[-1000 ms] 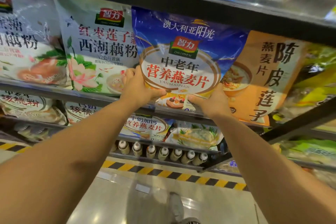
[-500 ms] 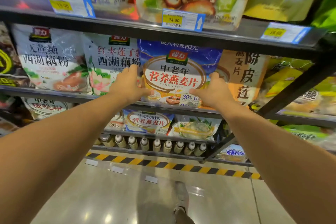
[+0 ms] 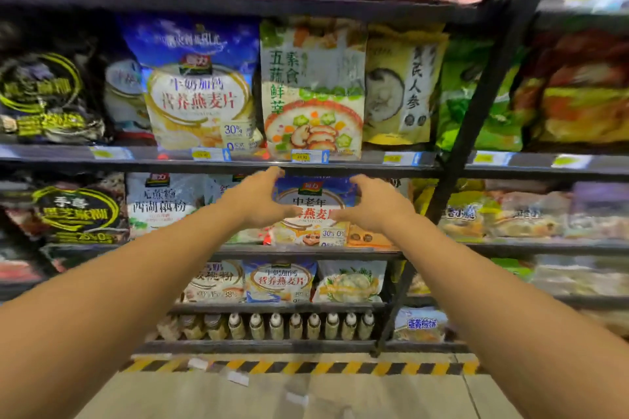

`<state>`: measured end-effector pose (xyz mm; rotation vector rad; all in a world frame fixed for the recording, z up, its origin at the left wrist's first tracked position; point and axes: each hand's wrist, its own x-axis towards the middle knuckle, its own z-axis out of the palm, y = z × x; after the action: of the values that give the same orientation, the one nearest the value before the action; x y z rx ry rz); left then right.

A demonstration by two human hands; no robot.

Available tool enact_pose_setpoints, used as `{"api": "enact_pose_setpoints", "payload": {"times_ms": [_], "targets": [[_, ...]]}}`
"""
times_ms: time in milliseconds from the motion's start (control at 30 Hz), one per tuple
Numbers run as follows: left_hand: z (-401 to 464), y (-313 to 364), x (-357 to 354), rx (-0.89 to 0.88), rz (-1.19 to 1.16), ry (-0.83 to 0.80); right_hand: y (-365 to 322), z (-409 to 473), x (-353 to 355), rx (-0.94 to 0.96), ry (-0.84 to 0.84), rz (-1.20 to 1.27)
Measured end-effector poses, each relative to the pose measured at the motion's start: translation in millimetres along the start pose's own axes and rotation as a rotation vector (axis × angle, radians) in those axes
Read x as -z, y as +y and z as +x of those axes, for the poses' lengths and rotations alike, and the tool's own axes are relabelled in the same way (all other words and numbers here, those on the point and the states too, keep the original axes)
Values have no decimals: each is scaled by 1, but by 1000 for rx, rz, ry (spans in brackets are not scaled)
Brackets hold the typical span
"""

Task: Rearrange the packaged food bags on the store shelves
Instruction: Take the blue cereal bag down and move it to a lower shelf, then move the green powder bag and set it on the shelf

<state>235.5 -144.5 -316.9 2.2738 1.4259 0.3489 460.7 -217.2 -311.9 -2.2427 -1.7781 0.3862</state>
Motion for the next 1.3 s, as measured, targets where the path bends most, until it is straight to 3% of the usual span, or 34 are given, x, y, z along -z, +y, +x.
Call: {"api": "enact_pose_setpoints", "payload": {"times_ms": [233, 600, 1300], "targets": [[-70, 81, 75, -69, -113, 100, -28, -73, 88, 55, 70, 4], [-93, 134, 116, -146, -21, 175, -40, -105, 165, 151, 176, -39], [-105, 213, 150, -279, 58, 96, 20, -187, 247, -68, 251, -59]]}}
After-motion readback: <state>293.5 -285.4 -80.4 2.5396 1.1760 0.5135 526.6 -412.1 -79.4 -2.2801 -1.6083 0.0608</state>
